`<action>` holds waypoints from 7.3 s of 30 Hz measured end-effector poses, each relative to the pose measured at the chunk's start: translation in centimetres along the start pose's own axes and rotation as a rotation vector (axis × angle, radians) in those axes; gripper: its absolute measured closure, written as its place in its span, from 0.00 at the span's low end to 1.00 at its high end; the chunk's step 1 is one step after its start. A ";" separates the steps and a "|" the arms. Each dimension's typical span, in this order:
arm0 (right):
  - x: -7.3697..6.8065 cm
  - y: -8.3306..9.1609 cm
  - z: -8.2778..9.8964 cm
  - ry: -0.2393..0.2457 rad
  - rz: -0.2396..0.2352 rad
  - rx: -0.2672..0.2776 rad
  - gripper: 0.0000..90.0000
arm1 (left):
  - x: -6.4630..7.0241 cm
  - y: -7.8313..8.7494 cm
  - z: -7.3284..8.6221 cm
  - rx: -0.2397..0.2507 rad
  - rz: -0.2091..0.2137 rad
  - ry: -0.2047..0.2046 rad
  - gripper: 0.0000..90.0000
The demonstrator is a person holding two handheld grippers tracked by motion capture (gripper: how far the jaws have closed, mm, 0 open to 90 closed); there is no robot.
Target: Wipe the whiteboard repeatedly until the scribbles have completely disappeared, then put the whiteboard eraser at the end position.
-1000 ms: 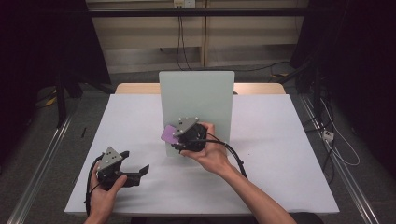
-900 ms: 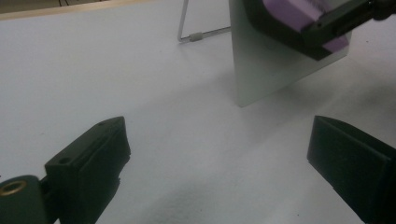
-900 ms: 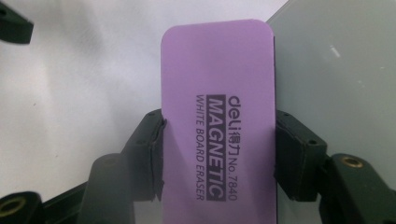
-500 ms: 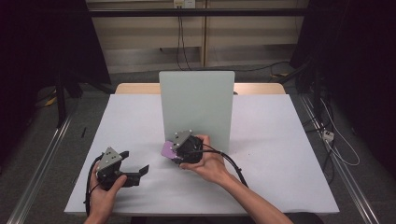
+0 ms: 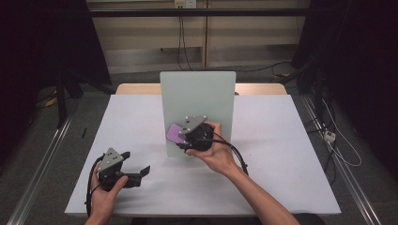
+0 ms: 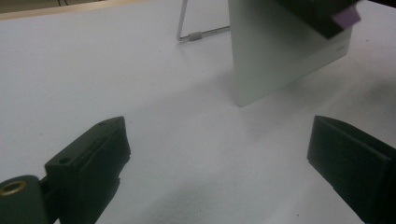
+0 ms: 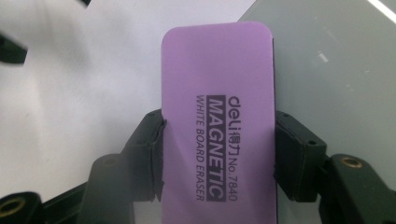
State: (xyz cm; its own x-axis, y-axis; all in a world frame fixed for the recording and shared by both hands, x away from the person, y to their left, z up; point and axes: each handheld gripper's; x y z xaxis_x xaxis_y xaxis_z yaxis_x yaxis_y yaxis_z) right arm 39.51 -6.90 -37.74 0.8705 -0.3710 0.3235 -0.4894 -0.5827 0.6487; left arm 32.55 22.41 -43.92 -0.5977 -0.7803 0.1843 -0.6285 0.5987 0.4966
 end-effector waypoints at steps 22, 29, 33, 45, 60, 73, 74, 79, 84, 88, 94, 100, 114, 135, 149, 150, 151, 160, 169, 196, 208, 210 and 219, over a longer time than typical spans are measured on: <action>-3.6 -5.0 -0.1 0.083 -0.113 -0.039 0.46 | -0.1 0.2 0.0 0.008 -0.002 0.006 0.06; -4.3 -6.3 0.0 0.080 -0.166 -0.052 0.46 | -0.1 0.3 0.0 0.010 -0.002 0.007 0.06; -4.3 -6.5 0.1 0.077 -0.176 -0.048 0.46 | -0.1 0.3 0.0 0.009 -0.002 0.006 0.06; -2.6 -3.9 0.7 0.019 -0.139 -0.009 0.46 | -0.2 0.0 0.0 0.001 0.001 0.008 0.06; -0.9 -0.3 2.0 -0.081 -0.147 0.064 0.46 | -0.5 -0.3 0.2 -0.008 0.000 0.022 0.06; 0.4 2.4 4.0 -0.137 -0.118 0.076 0.46 | -0.4 -0.4 0.1 -0.020 -0.006 0.016 0.06; 0.5 2.5 4.1 -0.138 -0.118 0.075 0.46 | -0.4 -0.5 0.2 -0.021 -0.006 0.017 0.06; 0.6 2.9 4.7 -0.149 -0.127 0.068 0.46 | -0.5 -0.5 0.2 -0.025 -0.006 0.018 0.06; 0.8 3.4 5.3 -0.168 -0.137 0.062 0.46 | -0.7 -0.6 0.3 -0.028 0.000 0.033 0.06; 0.9 3.6 5.7 -0.183 -0.145 0.060 0.46 | -0.6 -0.7 0.4 -0.031 0.006 0.035 0.06; 0.7 4.1 5.9 -0.182 -0.161 0.058 0.46 | -0.5 -0.8 0.3 -0.032 0.006 0.032 0.06; 0.6 4.4 6.3 -0.183 -0.176 0.047 0.46 | -0.5 -0.8 0.3 -0.030 0.004 0.039 0.06; 0.0 5.7 7.2 -0.180 -0.197 0.029 0.46 | -0.2 -0.4 0.1 -0.029 -0.002 0.015 0.06; -0.9 5.8 6.8 -0.133 -0.293 -0.036 0.46 | -0.4 0.0 0.1 -0.017 -0.002 0.016 0.06; -2.8 3.9 6.6 -0.080 -0.403 -0.122 0.46 | -0.5 0.2 0.1 -0.014 0.001 0.027 0.06; -2.8 3.8 6.6 -0.079 -0.409 -0.127 0.46 | -0.5 0.1 0.1 -0.014 0.000 0.027 0.06; -2.9 3.6 6.7 -0.079 -0.412 -0.136 0.46 | -0.5 0.2 0.1 -0.014 0.000 0.028 0.06; -3.5 2.4 6.8 -0.063 -0.446 -0.170 0.46 | -0.4 0.0 0.1 -0.015 0.005 0.030 0.06; -4.0 1.2 7.3 -0.058 -0.444 -0.211 0.46 | -0.4 -0.1 0.1 -0.025 0.003 0.030 0.06; -3.2 1.0 7.9 -0.180 -0.373 -0.139 0.11 | -0.6 0.1 0.2 -0.032 0.009 0.028 0.06; -2.7 1.9 8.0 -0.230 -0.295 -0.105 0.09 | -0.7 0.3 0.2 -0.031 0.004 0.027 0.06; -2.6 2.2 8.1 -0.252 -0.284 -0.088 0.09 | -0.7 0.2 0.3 -0.029 0.002 0.036 0.06; -2.7 3.5 9.4 -0.315 -0.180 -0.054 0.11 | -0.7 0.3 0.2 -0.025 -0.003 0.038 0.06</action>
State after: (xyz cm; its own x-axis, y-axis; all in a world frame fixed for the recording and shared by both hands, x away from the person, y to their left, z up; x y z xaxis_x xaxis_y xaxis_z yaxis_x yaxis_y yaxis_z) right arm 34.99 -14.76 -42.85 0.8797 -0.4751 -0.0213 -0.3191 -0.6229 0.7143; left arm 32.70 23.16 -44.09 -0.5763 -0.7887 0.2141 -0.6173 0.5918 0.5183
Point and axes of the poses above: each handheld gripper's, and its own axes: y roughly backward along the jaws, z roughly out of its underside, x roughly to its right, and after that the axes turned 7 degrees about y, right-handed
